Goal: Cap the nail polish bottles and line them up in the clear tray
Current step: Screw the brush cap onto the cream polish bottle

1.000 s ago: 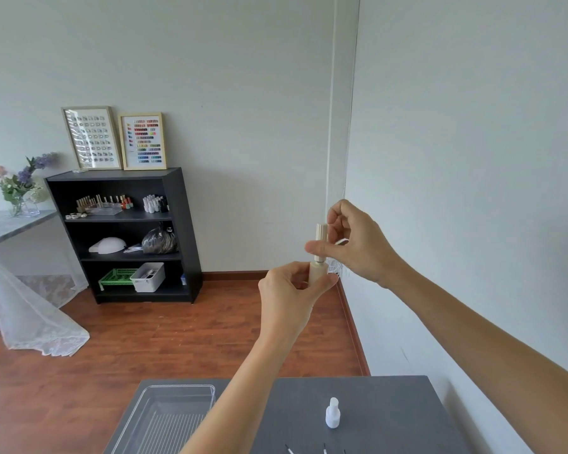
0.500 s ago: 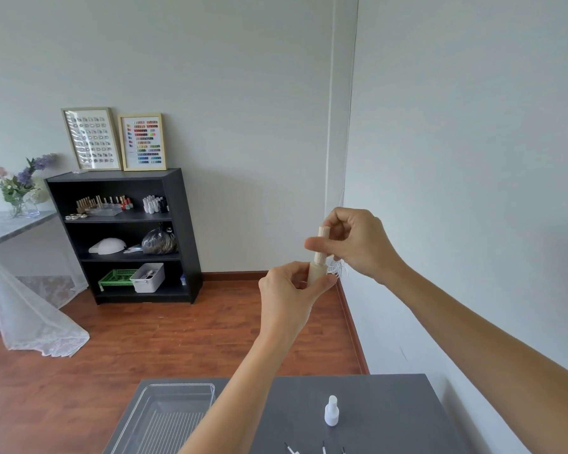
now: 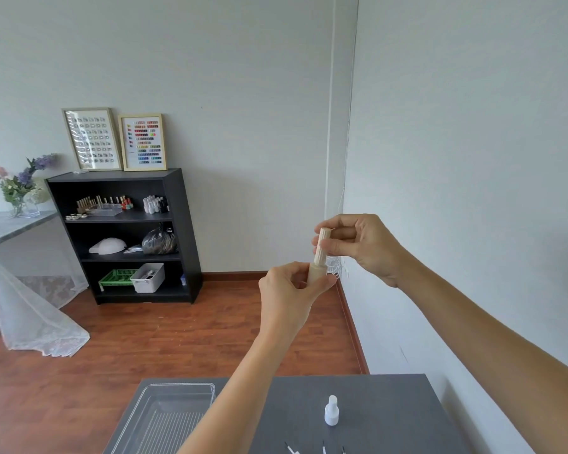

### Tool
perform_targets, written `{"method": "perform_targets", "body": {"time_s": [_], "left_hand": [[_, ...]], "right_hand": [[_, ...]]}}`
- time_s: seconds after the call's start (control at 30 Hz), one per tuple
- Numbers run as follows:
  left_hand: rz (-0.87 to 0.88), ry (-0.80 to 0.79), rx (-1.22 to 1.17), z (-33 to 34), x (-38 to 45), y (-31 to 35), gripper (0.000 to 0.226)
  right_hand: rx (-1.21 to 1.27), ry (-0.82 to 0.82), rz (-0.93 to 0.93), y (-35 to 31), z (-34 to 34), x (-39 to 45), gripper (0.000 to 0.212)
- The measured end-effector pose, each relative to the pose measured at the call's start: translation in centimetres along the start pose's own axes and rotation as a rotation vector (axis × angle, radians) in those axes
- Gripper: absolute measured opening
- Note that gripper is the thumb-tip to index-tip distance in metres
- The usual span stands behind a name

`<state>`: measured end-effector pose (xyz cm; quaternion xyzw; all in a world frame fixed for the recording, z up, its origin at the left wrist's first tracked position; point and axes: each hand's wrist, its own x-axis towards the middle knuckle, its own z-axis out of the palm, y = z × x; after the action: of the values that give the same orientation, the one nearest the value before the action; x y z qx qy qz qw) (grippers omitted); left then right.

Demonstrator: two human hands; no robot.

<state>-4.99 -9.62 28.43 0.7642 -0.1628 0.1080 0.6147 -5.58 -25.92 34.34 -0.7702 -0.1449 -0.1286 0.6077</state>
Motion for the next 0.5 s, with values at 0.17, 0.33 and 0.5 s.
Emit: {"method": "perform_targets", "body": {"time_s": [0.17,0.33,0.5], "left_hand": [[-0.001,-0.020,-0.008,0.4,-0.2,0.1,0.018],[-0.012,-0.026,-0.010,0.2,-0.1,0.3,0.015],[-0.014,-0.009,-0.022,-0.1,-0.1,0.3,0.015]], "right_hand": [[-0.194,0.173,-0.019,0.1,0.8,0.1,0.042],[-0.225,0.031,0.038,0.4,0.8,0.1,0.057],[0.015,-0.095,-0.002,0.3,0.0,-0.2,0.033]]}}
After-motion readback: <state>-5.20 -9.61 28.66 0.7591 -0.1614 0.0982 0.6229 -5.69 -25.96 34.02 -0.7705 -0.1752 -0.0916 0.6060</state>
